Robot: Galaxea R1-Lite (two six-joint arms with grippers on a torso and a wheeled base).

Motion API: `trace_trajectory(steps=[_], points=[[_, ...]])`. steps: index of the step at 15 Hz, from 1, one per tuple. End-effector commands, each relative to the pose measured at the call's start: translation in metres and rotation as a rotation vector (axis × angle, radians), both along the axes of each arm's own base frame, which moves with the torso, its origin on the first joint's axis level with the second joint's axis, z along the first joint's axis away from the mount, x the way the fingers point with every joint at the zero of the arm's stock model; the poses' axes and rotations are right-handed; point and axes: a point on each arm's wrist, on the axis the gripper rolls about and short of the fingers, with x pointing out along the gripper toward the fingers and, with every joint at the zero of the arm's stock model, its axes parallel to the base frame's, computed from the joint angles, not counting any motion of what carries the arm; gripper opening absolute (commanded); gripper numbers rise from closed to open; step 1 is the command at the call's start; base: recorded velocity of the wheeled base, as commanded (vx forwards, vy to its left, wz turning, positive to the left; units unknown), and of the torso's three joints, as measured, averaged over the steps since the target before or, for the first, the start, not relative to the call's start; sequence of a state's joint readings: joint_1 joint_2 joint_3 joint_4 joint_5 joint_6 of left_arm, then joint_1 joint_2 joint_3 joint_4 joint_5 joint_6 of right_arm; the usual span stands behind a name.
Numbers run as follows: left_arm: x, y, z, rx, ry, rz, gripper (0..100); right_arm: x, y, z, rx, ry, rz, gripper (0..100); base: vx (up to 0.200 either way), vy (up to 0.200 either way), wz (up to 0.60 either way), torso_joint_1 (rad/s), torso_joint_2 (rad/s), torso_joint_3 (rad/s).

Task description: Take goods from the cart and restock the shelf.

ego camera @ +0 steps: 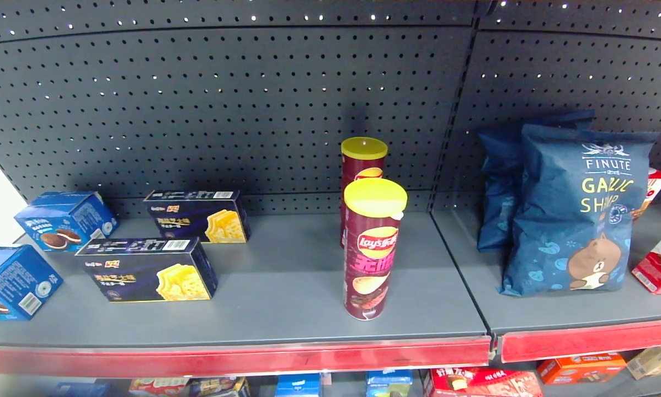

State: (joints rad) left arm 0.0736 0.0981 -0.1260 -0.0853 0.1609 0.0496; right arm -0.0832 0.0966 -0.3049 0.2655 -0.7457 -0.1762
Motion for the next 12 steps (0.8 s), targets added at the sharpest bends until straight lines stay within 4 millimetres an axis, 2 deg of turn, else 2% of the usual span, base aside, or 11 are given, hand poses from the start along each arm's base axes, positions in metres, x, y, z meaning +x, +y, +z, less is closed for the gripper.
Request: trace_trajectory(steps=[1, 2, 5, 8, 12], points=[[0.01, 0.001, -0.033, -0.005, 0.109, 0.01, 100, 0.0, 0.0, 0.001, -0.001, -0.003, -0.002, 100, 0.0, 0.0, 0.0, 0.0, 0.0, 0.0], [0.009, 0.001, -0.039, -0.008, 0.171, 0.022, 100, -0.001, 0.0, 0.002, -0.001, -0.005, -0.002, 100, 0.0, 0.0, 0.0, 0.0, 0.0, 0.0], [0.01, 0.001, -0.039, -0.06, 0.159, 0.017, 100, -0.001, 0.0, 0.002, -0.001, -0.008, -0.004, 100, 0.0, 0.0, 0.0, 0.0, 0.0, 0.0], [0.009, -0.001, -0.043, -0.107, 0.202, -0.081, 100, 0.0, 0.0, 0.0, 0.0, 0.001, -0.002, 100, 0.0, 0.0, 0.0, 0.0, 0.0, 0.0], [0.01, -0.002, -0.044, -0.091, 0.203, -0.114, 100, -0.001, 0.0, 0.003, -0.001, -0.008, 0.001, 100, 0.0, 0.0, 0.0, 0.0, 0.0, 0.0]])
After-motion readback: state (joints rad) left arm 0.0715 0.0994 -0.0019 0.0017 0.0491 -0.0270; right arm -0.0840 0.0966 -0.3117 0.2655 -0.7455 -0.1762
